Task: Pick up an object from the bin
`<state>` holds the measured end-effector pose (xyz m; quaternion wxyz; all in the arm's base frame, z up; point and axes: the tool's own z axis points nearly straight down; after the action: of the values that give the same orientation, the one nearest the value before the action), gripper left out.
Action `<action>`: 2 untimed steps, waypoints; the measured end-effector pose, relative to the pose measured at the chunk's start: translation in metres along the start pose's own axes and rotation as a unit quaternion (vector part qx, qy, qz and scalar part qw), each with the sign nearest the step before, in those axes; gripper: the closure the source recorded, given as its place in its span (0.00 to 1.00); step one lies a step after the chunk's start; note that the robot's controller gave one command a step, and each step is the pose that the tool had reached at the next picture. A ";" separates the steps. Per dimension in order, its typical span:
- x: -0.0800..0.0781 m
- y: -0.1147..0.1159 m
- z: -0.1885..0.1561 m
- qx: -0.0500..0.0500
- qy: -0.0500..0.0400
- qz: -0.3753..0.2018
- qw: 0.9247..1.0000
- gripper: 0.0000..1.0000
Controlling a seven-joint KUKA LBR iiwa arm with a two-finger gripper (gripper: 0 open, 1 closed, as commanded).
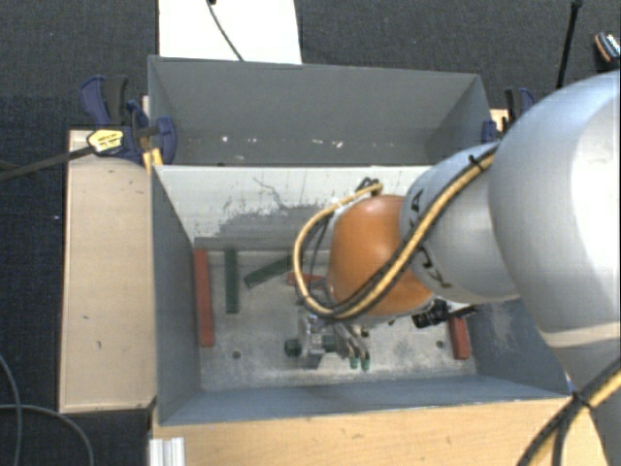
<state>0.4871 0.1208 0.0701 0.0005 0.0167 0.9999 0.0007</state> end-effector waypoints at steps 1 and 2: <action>-0.021 0.004 -0.137 -0.001 -0.005 0.004 1.000 1.00; -0.019 0.004 -0.133 0.000 0.000 0.004 1.000 0.00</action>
Offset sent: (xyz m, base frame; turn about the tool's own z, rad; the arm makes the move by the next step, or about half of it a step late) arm 0.0185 0.0027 0.1325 0.0067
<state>0.5063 0.1236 0.2031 0.0009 0.0208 0.9998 0.0006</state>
